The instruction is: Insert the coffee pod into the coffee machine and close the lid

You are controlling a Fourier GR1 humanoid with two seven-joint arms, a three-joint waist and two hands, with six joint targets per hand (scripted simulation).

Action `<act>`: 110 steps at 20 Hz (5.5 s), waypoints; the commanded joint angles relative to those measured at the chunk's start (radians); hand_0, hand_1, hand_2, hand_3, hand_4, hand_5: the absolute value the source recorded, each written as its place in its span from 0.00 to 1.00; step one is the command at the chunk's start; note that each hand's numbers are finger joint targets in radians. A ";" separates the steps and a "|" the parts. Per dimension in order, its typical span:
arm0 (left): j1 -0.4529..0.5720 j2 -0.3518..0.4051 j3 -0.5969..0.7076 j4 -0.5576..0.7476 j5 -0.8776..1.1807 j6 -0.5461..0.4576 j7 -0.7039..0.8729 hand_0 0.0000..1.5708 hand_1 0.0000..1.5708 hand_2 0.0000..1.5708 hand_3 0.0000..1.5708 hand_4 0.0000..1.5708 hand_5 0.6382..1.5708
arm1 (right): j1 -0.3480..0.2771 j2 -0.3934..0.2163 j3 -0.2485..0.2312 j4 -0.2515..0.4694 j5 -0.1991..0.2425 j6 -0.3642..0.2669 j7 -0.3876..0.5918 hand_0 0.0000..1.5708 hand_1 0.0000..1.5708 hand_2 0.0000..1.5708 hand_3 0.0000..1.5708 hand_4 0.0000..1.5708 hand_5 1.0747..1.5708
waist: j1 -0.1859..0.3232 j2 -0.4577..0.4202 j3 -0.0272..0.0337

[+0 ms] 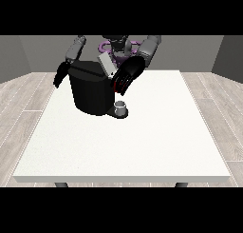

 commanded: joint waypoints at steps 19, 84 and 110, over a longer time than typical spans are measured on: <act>0.408 -0.390 0.224 -0.006 0.353 -0.032 -0.030 0.00 0.00 0.00 0.00 0.27 1.00 | 0.307 0.014 -0.054 0.114 -0.045 0.000 -0.042 0.00 0.00 0.00 0.00 0.00 1.00 | 0.282 -0.467 -0.0056; 1.025 -0.429 0.058 -0.756 0.811 -0.053 0.230 0.00 0.00 0.00 0.00 0.22 1.00 | -0.337 -0.103 -0.035 0.304 -0.152 0.226 0.050 0.00 0.00 0.00 0.00 0.08 1.00 | 0.517 -0.316 -0.0022; 0.922 -0.474 -0.032 -0.771 0.795 -0.080 0.176 0.00 0.00 0.00 0.00 0.25 1.00 | -0.507 -0.167 0.023 0.120 -0.029 0.157 0.294 0.00 0.00 0.00 0.00 0.06 1.00 | 0.750 -0.202 -0.0022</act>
